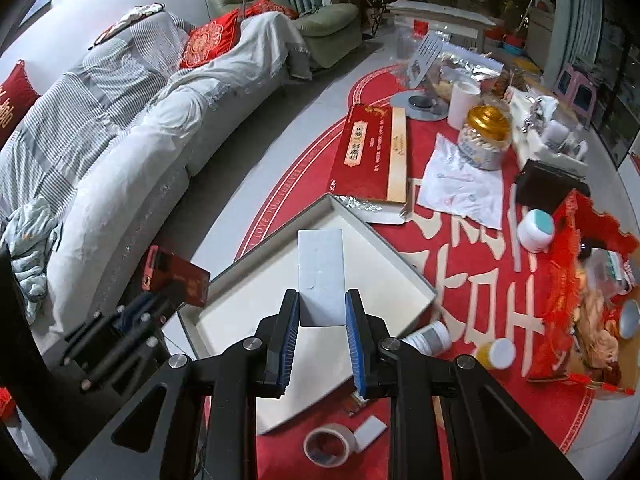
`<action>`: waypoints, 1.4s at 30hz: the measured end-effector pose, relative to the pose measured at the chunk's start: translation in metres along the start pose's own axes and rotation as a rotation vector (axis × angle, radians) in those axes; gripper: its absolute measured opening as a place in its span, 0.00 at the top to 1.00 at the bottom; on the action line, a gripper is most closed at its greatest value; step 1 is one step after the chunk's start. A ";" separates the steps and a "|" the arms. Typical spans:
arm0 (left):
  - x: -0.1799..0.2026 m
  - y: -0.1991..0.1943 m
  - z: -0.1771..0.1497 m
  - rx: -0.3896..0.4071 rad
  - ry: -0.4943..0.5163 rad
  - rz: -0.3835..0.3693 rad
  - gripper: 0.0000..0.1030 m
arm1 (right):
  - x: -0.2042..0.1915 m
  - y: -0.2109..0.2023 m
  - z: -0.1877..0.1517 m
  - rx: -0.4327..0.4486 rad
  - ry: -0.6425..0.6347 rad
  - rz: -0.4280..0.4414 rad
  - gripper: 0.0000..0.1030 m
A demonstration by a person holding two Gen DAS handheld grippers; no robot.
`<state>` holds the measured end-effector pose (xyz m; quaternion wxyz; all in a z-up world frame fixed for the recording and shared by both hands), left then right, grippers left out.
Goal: Organize rigid objects
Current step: 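Carry the red box with the left tool while the right tool carries the white block to the tray, then open the left tool over the tray while the right tool releases the white block inside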
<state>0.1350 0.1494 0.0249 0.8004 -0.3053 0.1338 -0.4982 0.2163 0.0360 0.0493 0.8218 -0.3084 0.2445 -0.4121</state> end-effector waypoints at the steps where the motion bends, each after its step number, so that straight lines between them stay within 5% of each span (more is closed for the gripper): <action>1: 0.000 0.007 -0.003 -0.012 -0.001 0.004 0.89 | 0.000 0.006 -0.001 -0.010 0.001 -0.001 0.76; 33: 0.021 0.091 -0.065 -0.220 0.069 -0.013 0.88 | 0.026 0.106 -0.049 -0.203 0.039 -0.066 0.76; 35: 0.023 0.093 -0.068 -0.229 0.086 -0.012 0.74 | 0.029 0.109 -0.053 -0.211 0.038 -0.074 0.76; 37: 0.021 0.093 -0.068 -0.235 0.087 0.005 0.16 | 0.031 0.111 -0.057 -0.220 0.038 -0.072 0.76; 38: 0.019 0.092 -0.067 -0.225 0.079 0.014 0.10 | 0.032 0.111 -0.057 -0.224 0.038 -0.069 0.74; 39: 0.017 0.090 -0.065 -0.211 0.072 0.023 0.06 | 0.032 0.111 -0.058 -0.227 0.039 -0.068 0.60; 40: 0.015 0.087 -0.062 -0.199 0.068 0.035 0.01 | 0.033 0.111 -0.058 -0.230 0.041 -0.067 0.24; 42: 0.010 0.081 -0.056 -0.178 0.058 0.047 0.00 | 0.037 0.103 -0.055 -0.197 0.049 -0.074 0.03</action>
Point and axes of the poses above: each gripper's, at about its wrist camera, not at the fingertips, and y roughly the way its jaws point, x to its right, z to its top, the point moved 5 cm from there along y, roughly the way its jaws point, and after that the axes turned 14 degrees about x, right-handed, at the moved point
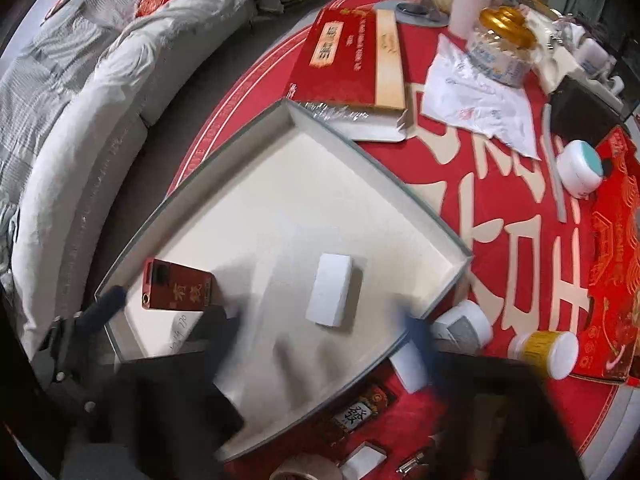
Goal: Organize rigid objects
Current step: 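Open the left tool over the tray while the right tool releases the white block inside, then move the left tool to the white tape roll while the right tool approaches the brown cork ring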
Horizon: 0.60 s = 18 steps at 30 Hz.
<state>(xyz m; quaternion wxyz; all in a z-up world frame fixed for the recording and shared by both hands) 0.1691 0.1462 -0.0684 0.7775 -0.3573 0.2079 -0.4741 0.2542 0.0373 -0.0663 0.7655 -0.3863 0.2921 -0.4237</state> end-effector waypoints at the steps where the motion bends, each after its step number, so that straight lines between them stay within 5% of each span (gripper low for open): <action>1: -0.002 -0.004 0.001 0.002 -0.004 -0.007 0.00 | 0.002 -0.008 0.002 0.037 0.000 -0.011 0.03; 11: 0.001 -0.050 -0.028 -0.027 0.017 -0.087 0.00 | 0.038 -0.070 -0.043 0.045 0.054 -0.017 0.03; 18: 0.038 -0.082 -0.080 -0.003 0.228 -0.069 0.00 | 0.078 -0.098 -0.118 -0.006 0.148 -0.054 0.03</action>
Point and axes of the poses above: each gripper's, at about its wrist camera, not at the fingertips, and y roughly the way its jaws point, x to its right, z to its top, the point moved 5 cm from there along y, roughly the way its jaws point, and after that the axes turned 14 degrees about x, right-handed, at the moved point
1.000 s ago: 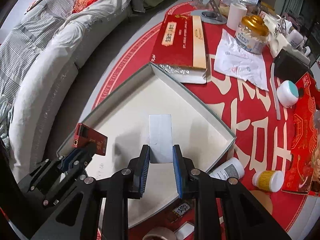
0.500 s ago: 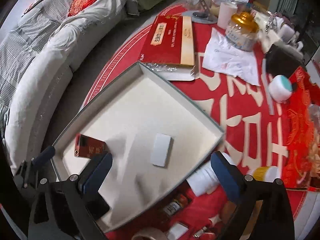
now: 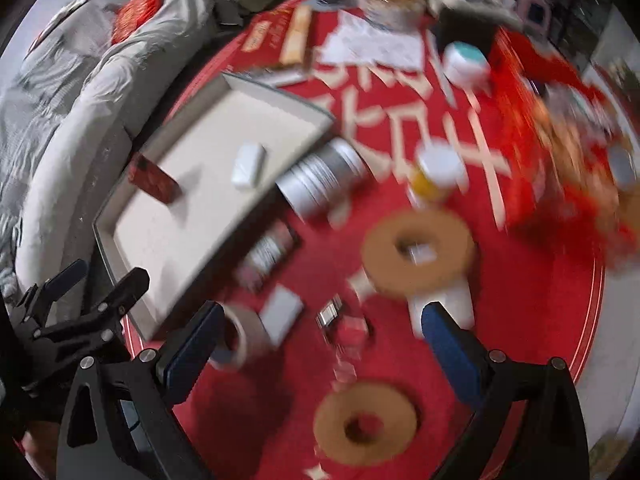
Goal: Organize rigid objects
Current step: 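Move the left tool to the white tape roll while the right tool approaches the brown cork ring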
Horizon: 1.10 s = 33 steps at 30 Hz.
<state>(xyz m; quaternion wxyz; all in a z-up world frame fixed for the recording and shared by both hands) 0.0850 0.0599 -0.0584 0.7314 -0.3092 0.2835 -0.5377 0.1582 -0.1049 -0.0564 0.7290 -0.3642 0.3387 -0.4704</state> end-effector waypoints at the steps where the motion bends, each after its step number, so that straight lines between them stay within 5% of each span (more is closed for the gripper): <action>1: 0.008 0.001 -0.006 -0.012 0.034 0.009 0.00 | 0.007 -0.002 -0.008 -0.002 0.021 -0.002 0.03; 9: 0.044 0.022 -0.039 -0.131 0.211 0.040 0.00 | 0.042 -0.023 -0.046 0.020 0.143 -0.004 0.03; 18: 0.063 0.006 -0.091 -0.246 0.473 -0.072 0.00 | 0.055 -0.030 -0.061 0.022 0.167 0.013 0.03; 28: 0.024 -0.024 -0.096 -0.241 0.208 -0.212 0.00 | 0.058 -0.027 -0.086 -0.027 0.116 0.004 0.03; 33: 0.025 -0.016 -0.116 -0.299 0.210 -0.183 0.00 | 0.052 -0.017 -0.103 -0.081 0.050 -0.031 0.03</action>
Point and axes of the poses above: each gripper's, at about its wrist camera, not at the fingertips, and y roughly the way its jaws point, x to its right, z to its top, the point moved 5 cm from there along y, roughly the way its jaws point, and after that the axes turned 14 degrees about x, right-handed, at the moved point
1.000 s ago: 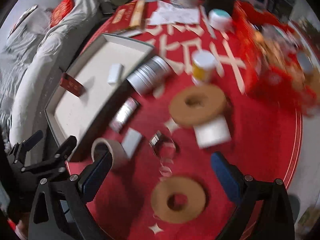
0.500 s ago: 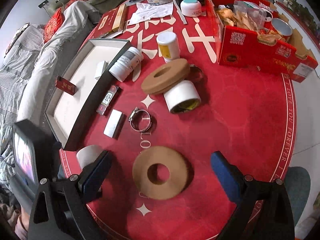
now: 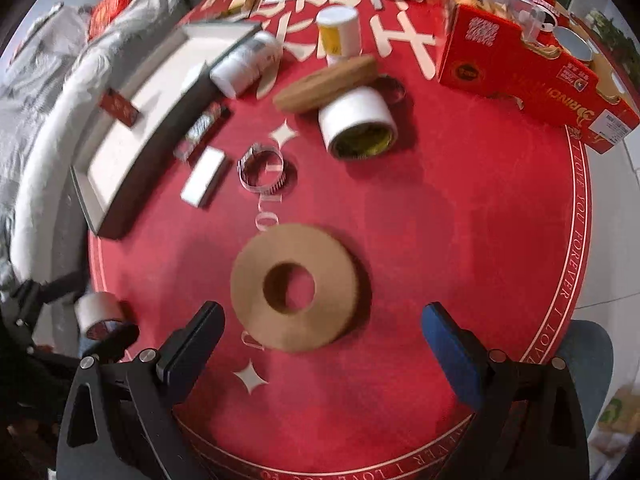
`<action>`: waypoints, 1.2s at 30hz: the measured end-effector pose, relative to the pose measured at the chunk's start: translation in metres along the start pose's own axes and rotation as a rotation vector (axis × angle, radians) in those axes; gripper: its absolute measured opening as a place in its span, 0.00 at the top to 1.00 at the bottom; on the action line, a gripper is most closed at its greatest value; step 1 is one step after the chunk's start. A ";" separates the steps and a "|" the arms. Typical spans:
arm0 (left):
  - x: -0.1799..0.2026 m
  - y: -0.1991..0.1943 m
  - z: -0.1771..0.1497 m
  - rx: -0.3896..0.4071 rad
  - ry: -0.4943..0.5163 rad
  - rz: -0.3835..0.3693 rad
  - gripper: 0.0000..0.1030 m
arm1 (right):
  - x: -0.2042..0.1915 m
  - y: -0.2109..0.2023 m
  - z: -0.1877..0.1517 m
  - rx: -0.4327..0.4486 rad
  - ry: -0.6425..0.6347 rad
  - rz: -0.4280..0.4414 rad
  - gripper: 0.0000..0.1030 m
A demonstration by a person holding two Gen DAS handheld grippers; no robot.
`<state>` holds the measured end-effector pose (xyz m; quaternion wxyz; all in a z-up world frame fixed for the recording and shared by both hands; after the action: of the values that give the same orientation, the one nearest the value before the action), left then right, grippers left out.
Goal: Organize rigid objects
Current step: 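Move the left tool to the white tape roll while the right tool approaches the brown cork ring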
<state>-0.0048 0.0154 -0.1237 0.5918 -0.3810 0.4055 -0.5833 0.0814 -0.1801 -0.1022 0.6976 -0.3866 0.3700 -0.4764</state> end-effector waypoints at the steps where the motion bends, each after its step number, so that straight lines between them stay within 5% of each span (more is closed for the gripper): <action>1: -0.001 0.003 -0.006 -0.016 -0.002 0.000 0.00 | -0.001 0.003 -0.003 -0.012 -0.011 -0.003 0.03; 9: -0.017 0.033 -0.024 -0.099 -0.075 -0.040 0.00 | -0.019 0.028 -0.010 -0.052 -0.120 -0.053 0.03; 15: -0.016 0.043 -0.028 -0.074 -0.089 -0.042 0.00 | -0.027 0.054 -0.016 -0.098 -0.171 -0.090 0.00; 20: -0.011 0.041 -0.012 -0.024 -0.183 -0.205 0.00 | -0.029 0.056 -0.018 -0.073 -0.179 -0.082 0.00; 27: -0.068 0.009 -0.001 0.110 -0.264 -0.220 0.00 | -0.030 0.052 -0.026 -0.039 -0.186 -0.077 0.00; 31: -0.083 -0.012 -0.007 0.166 -0.236 -0.203 0.00 | -0.031 0.050 -0.031 -0.037 -0.185 -0.077 0.00; 36: -0.047 -0.027 -0.034 0.136 -0.108 -0.202 0.00 | -0.031 0.051 -0.030 -0.036 -0.187 -0.076 0.00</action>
<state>-0.0466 0.0626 -0.1099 0.5757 -0.4096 0.2922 -0.6445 0.0658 -0.1442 -0.1555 0.7035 -0.4555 0.2967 -0.4578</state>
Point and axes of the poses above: each gripper's, at about its wrist camera, not at the fingertips, and y roughly the way its jaws point, x to its right, z to its top, the point moved 5 cm from there along y, roughly the way its jaws point, and after that the axes turned 14 degrees about x, right-handed, at the moved point
